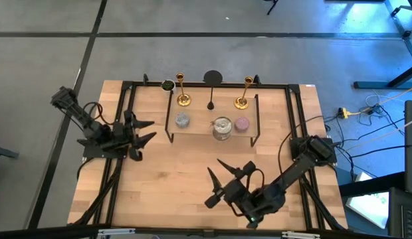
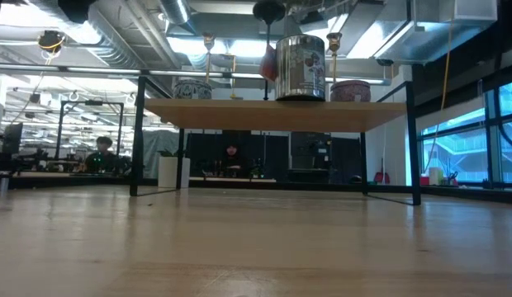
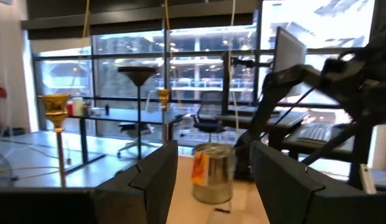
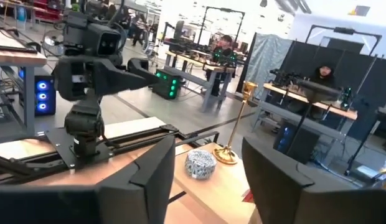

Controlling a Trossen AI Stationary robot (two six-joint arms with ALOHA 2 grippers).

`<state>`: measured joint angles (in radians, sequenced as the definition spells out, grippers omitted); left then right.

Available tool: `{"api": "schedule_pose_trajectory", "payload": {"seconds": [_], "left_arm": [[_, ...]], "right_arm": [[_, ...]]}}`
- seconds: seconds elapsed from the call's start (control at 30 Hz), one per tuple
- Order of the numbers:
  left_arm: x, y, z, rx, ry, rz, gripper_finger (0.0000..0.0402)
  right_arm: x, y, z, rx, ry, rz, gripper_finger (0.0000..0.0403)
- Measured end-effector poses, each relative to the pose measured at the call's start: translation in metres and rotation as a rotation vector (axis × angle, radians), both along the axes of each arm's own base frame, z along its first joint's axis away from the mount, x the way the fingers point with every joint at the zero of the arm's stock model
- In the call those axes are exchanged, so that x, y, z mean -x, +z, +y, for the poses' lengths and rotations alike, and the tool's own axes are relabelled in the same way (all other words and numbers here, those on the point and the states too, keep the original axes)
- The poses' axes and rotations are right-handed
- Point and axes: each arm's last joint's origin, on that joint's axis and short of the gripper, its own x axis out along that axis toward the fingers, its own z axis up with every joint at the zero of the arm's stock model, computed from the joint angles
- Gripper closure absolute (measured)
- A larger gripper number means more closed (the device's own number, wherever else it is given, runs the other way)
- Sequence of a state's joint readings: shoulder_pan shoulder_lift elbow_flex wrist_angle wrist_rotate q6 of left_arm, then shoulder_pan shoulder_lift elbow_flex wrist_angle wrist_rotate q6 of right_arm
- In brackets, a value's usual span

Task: Pick & Place candle stick holders
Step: Return to Home Position

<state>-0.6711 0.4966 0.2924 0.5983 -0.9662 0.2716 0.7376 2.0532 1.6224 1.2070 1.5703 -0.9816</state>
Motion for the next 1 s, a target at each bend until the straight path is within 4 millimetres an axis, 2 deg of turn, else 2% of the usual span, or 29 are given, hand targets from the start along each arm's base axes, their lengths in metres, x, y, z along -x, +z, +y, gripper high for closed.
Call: {"api": "schedule_pose_trajectory", "payload": {"seconds": [0.23, 0.33, 0.4, 0.6, 0.8, 0.87, 1.0], "left_arm": [[0.001, -0.005, -0.007, 0.007, -0.056, 0.038, 0.0206], [0.001, -0.009, -0.009, -0.001, -0.075, 0.067, 0.0206], [0.001, -0.011, -0.01, -0.011, -0.081, 0.087, 0.0206], [0.0, -0.017, -0.01, -0.037, -0.075, 0.131, 0.0206], [-0.002, -0.017, -0.006, -0.024, -0.041, 0.131, 0.0206], [-0.003, -0.017, -0.005, -0.01, -0.03, 0.129, 0.0206], [-0.006, -0.019, -0.003, 0.013, -0.052, 0.13, 0.0206]], "right_arm": [[-0.007, -0.024, -0.01, -0.049, -0.028, -0.055, 0.0286], [-0.008, -0.034, -0.011, -0.147, -0.032, -0.166, 0.0319], [-0.004, -0.037, -0.005, -0.22, -0.014, -0.245, 0.0338], [0.013, -0.039, 0.016, -0.201, 0.046, -0.21, 0.0392], [0.024, -0.061, 0.019, -0.2, 0.07, -0.205, 0.04], [0.029, -0.073, 0.013, -0.241, 0.071, -0.249, 0.04], [0.045, -0.108, -0.012, -0.316, 0.053, -0.329, 0.0401]]}}
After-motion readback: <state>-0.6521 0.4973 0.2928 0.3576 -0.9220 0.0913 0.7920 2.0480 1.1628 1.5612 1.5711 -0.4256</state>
